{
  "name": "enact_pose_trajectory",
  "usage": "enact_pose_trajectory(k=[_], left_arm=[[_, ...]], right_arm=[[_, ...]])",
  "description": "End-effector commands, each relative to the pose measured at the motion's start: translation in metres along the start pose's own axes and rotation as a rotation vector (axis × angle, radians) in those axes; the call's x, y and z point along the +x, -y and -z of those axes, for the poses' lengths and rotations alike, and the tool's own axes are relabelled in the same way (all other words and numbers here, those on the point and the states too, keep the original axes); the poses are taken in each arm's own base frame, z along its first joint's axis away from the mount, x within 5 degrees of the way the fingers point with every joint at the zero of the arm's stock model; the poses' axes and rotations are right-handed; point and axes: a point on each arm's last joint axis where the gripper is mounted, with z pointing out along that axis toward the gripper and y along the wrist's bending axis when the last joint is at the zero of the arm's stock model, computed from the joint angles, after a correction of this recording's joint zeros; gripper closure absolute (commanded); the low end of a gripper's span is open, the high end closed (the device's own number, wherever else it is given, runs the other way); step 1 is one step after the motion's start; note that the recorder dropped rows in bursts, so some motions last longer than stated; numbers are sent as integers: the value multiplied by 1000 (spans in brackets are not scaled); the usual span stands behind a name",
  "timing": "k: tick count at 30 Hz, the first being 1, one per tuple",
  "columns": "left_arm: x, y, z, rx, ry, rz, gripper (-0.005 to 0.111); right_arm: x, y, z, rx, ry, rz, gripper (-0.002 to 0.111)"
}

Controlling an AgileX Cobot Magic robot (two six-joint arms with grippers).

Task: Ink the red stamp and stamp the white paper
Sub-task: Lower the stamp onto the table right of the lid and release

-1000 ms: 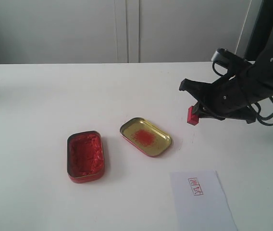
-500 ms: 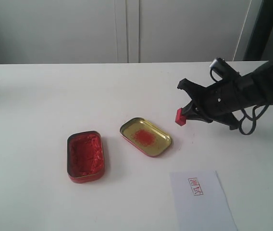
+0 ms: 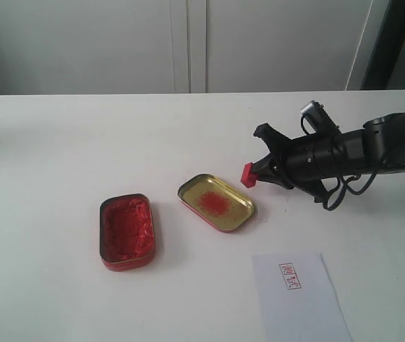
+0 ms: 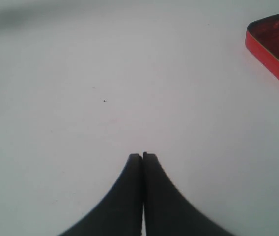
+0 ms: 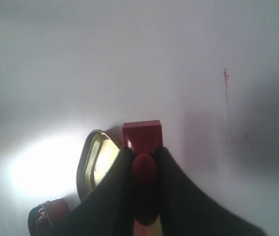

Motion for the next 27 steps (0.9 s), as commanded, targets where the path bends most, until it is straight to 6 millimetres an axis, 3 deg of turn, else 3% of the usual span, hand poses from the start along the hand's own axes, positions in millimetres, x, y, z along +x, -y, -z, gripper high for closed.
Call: enact_pose_trajectory(k=[1, 5, 10, 14, 27], left_arm=[[4, 0, -1, -1, -21, -3, 107], [4, 0, -1, -1, -21, -3, 107], [4, 0, -1, -1, -21, -3, 107], [4, 0, -1, -1, -21, -3, 107], [4, 0, -1, -1, -21, -3, 107]], right_arm=[[-4, 5, -2, 12, 17, -7, 108], [-2, 11, -8, 22, 7, -36, 106], [-3, 13, -8, 33, 15, -42, 81], [-3, 13, -8, 33, 16, -43, 69], [-5, 14, -7, 54, 40, -79, 55]])
